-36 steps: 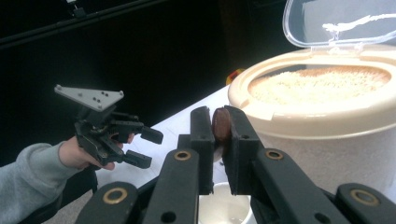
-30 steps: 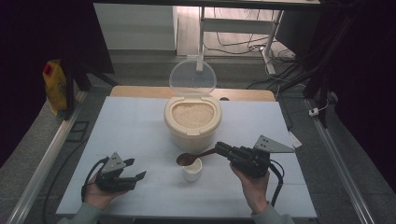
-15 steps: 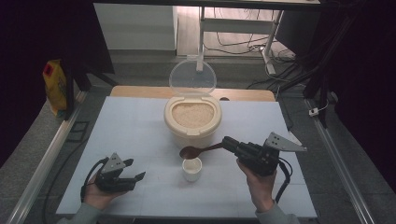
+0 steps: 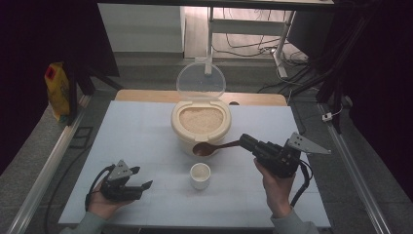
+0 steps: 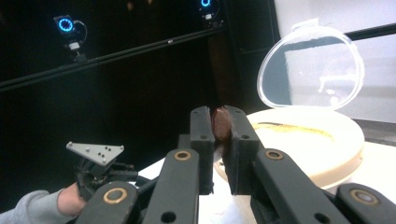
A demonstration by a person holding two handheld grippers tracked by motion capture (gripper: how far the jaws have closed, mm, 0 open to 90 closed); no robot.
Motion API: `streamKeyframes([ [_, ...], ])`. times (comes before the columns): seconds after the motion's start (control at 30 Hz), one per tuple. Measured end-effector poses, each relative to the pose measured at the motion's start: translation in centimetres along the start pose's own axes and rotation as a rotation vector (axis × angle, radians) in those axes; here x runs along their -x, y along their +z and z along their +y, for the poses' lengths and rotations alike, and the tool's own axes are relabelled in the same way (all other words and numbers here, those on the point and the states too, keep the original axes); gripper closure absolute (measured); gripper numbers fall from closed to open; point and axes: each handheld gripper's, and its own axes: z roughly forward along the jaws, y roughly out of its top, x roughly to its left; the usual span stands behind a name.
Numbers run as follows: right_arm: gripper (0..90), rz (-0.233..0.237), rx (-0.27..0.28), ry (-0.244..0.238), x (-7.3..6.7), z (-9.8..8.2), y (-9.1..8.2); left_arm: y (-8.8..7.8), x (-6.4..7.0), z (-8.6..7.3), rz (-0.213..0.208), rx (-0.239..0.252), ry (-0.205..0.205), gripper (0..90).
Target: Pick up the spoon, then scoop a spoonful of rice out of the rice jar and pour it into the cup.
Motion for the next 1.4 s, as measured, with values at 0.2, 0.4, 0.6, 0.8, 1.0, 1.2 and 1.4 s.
streamKeyframes([
  [0.2, 82.6, -0.013, 0.014, 0.007, 0.5, 0.4, 0.1, 0.1, 0.0, 0.0, -0.002, -0.003, 0.005, 29.5],
  [0.4, 82.6, -0.044, 0.028, 0.005, 1.0, 1.3, 0.4, 0.1, 0.0, 0.0, -0.005, -0.008, 0.010, 29.5],
  [0.6, 82.6, -0.081, 0.026, 0.007, 2.1, 2.1, 0.9, 0.1, 0.0, 0.0, -0.005, -0.008, 0.009, 29.5],
  [0.8, 82.6, -0.108, 0.020, 0.014, 2.9, 2.5, 1.4, 0.0, 0.1, 0.1, -0.002, -0.003, 0.013, 29.4],
  [1.0, 82.6, -0.138, -0.005, 0.008, 3.6, 2.9, 2.2, 0.1, 0.1, 0.1, -0.004, -0.006, 0.013, 29.4],
  [1.2, 82.6, -0.167, -0.029, 0.005, 4.3, 3.2, 2.9, 0.1, 0.2, 0.1, -0.004, -0.007, 0.015, 29.4],
  [1.4, 82.6, -0.187, -0.038, 0.004, 4.7, 3.3, 3.6, 0.2, 0.1, 0.0, -0.007, -0.014, 0.015, 29.4],
])
